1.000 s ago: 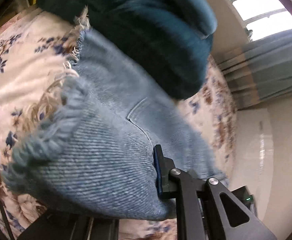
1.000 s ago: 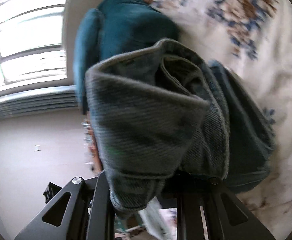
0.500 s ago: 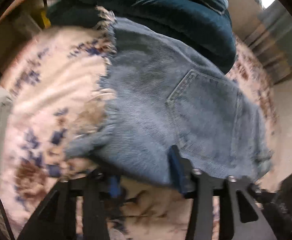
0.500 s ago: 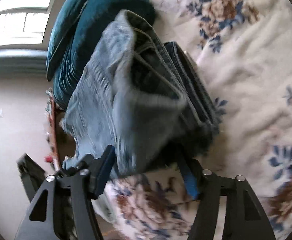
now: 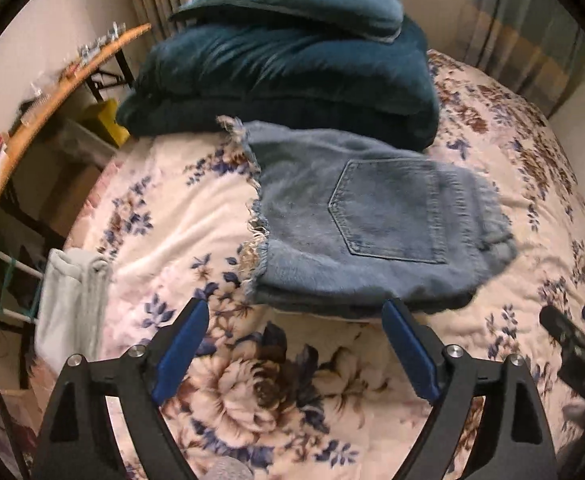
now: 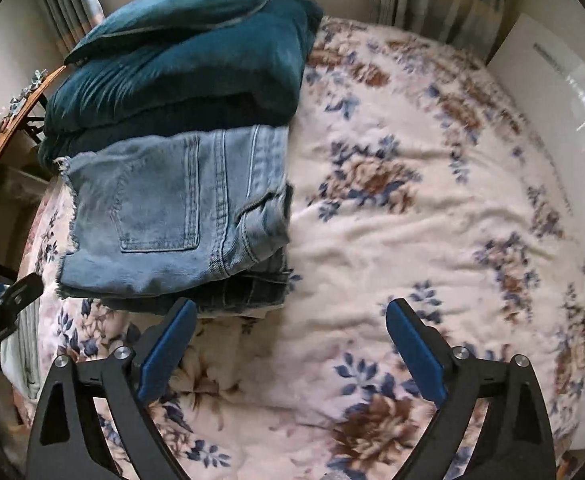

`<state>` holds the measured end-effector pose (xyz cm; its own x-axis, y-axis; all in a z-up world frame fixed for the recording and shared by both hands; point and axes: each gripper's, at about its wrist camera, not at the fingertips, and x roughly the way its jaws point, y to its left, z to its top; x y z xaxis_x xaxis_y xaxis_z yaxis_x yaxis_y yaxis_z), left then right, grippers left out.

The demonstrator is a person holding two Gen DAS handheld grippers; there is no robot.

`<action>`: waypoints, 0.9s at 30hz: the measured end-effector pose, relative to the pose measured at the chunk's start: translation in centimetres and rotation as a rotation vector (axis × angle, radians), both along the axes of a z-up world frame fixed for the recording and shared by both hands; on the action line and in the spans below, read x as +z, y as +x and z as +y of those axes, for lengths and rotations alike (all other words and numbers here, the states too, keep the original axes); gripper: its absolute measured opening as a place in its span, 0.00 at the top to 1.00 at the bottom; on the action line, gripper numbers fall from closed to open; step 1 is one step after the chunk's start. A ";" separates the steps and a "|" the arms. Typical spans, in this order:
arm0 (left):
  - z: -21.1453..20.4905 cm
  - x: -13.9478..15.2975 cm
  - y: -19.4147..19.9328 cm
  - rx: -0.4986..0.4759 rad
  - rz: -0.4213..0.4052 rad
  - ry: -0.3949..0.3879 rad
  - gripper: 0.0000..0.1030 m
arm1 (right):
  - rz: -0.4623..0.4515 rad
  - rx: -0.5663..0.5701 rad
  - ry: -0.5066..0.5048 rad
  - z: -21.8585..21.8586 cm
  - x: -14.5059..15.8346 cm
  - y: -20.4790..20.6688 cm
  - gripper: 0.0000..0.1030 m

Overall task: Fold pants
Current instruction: 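Open both grippers to release the shorts and pull back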

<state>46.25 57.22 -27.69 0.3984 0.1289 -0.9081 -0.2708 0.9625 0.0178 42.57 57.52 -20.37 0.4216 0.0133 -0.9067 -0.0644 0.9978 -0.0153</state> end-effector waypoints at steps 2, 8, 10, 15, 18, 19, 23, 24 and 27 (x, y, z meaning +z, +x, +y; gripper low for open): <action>-0.3 2.3 -1.4 -0.013 -0.025 0.011 0.14 | -0.028 0.004 -0.017 0.1 2.3 -1.0 0.05; -1.8 10.1 -6.3 -0.035 -0.101 0.048 0.14 | -0.143 0.002 -0.078 -0.3 10.6 -6.1 0.01; -2.4 12.6 -8.3 -0.045 -0.125 0.061 0.14 | -0.163 0.000 -0.073 -0.7 13.3 -8.3 0.01; -3.7 17.7 -13.3 -0.071 -0.169 0.041 0.14 | -0.190 -0.017 -0.031 -2.0 20.1 -13.9 0.01; -4.4 20.4 -16.1 -0.078 -0.188 0.036 0.14 | -0.218 -0.008 -0.032 -2.5 24.0 -17.6 0.01; -4.7 21.3 -17.0 -0.080 -0.187 0.036 0.14 | -0.223 0.000 -0.024 -2.7 25.1 -18.5 0.01; -5.5 23.9 -19.9 -0.086 -0.185 0.026 0.14 | -0.244 0.011 -0.009 -3.4 29.6 -22.6 0.01; -5.7 24.4 -20.4 -0.086 -0.187 0.029 0.14 | -0.256 0.019 -0.011 -3.5 30.9 -23.8 0.01; -5.9 25.8 -22.3 -0.073 -0.177 0.019 0.14 | -0.265 0.027 -0.015 -3.9 33.0 -26.2 0.01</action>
